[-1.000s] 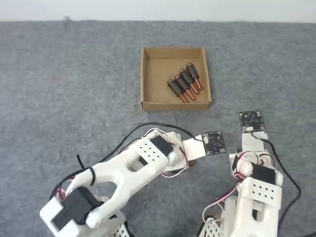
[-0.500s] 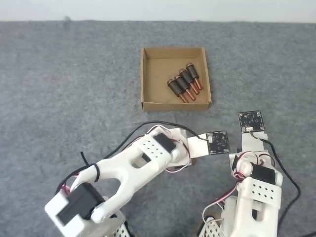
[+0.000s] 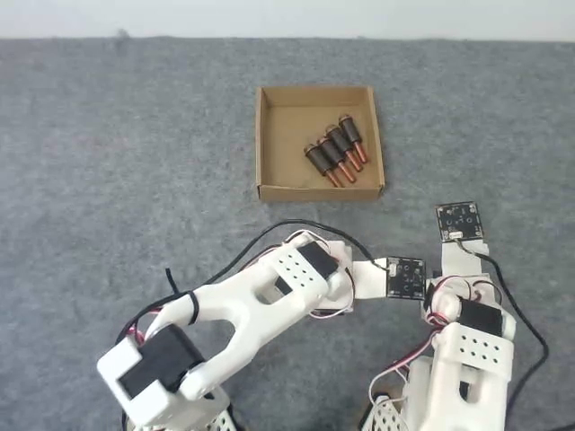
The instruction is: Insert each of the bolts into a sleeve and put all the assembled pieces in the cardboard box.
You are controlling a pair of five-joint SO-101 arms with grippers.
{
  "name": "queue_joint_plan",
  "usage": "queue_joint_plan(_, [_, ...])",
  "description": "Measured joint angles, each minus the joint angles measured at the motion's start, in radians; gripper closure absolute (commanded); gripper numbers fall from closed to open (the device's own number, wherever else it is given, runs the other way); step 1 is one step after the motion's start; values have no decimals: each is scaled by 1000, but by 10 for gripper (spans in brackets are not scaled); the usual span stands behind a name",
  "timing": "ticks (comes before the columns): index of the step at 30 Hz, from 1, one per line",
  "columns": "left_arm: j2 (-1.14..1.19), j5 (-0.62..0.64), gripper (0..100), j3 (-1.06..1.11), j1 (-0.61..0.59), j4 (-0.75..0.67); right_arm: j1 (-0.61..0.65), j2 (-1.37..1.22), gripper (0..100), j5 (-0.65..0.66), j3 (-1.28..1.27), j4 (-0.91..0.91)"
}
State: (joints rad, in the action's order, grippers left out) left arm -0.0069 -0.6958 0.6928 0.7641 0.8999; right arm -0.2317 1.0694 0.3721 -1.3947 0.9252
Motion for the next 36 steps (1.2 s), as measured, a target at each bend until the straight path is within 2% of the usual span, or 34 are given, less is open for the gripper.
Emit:
queue_joint_plan(9, [5,0,880,0,0,0,0,0,991,0,0,0])
queue_joint_plan(13, [58,-8,930,-31,0,3,-2,0,991,-2,0,0])
queue_joint_plan(20, [201,-11,952,-190,-2,144,-14,0,991,0,0,-9])
queue_joint_plan(22, [218,-11,984,-218,-2,175,-20,0,991,-2,0,-9])
queue_joint_plan(30, [215,-11,988,-219,-2,186,-20,0,991,0,0,-9])
queue_joint_plan(36, [160,104,988,-143,2,176,-26,0,991,-2,0,-9])
